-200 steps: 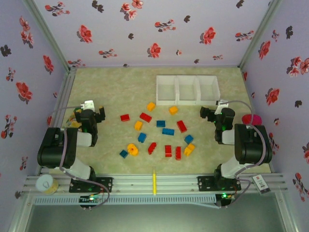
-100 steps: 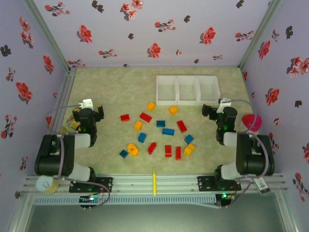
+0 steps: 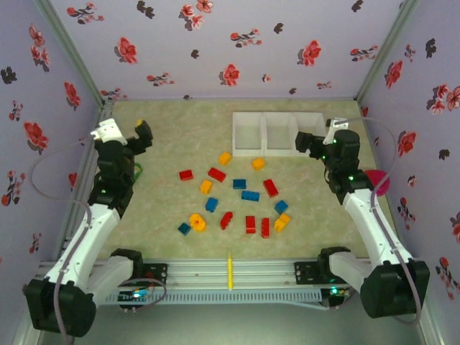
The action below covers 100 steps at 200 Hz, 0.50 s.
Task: Sort the legos into containers by color
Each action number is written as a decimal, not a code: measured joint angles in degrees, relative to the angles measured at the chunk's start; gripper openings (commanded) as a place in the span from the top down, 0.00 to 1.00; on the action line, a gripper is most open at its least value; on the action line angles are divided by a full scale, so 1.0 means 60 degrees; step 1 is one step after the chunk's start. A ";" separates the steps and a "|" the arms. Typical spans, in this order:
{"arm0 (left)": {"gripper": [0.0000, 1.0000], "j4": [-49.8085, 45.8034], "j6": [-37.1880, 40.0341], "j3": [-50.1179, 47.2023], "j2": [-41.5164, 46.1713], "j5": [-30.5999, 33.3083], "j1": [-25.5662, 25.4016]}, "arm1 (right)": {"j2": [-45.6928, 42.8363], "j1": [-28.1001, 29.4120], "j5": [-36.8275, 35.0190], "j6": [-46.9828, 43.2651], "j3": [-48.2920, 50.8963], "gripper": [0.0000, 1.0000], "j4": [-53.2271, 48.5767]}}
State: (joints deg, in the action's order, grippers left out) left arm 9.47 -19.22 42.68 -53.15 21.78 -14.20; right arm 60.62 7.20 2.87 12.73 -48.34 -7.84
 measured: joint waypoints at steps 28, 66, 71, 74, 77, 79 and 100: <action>0.00 -0.1861 -0.0707 0.1118 -0.0732 -0.0135 -0.0696 | 0.1144 0.0696 0.0299 0.0328 -0.0612 0.10 -0.1905; 0.00 -0.3745 -0.1486 0.2677 -0.1920 -0.0033 -0.1384 | 0.2841 0.2160 0.0058 0.0499 -0.1027 0.19 -0.3552; 0.00 -0.3920 -0.1552 0.2761 -0.2040 -0.0022 -0.1483 | 0.2991 0.2306 0.0062 0.0525 -0.1027 0.20 -0.3661; 0.00 -0.4011 -0.1581 0.2794 -0.2106 -0.0022 -0.1537 | 0.3064 0.2368 0.0069 0.0525 -0.1027 0.21 -0.3690; 0.00 -0.4109 -0.1614 0.2820 -0.2171 -0.0018 -0.1599 | 0.3155 0.2448 0.0058 0.0543 -0.1024 0.22 -0.3738; 0.00 -0.4175 -0.1636 0.2841 -0.2218 -0.0015 -0.1636 | 0.3206 0.2477 0.0062 0.0576 -0.1024 0.22 -0.3759; 0.00 -0.4725 -0.1745 0.2929 -0.2699 0.0044 -0.2000 | 0.3646 0.2739 0.0062 0.0652 -0.1024 0.25 -0.3861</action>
State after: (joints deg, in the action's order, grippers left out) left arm -18.87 -29.69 60.25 -69.34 22.04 -26.20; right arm 82.50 23.64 3.25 16.64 -54.48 -31.00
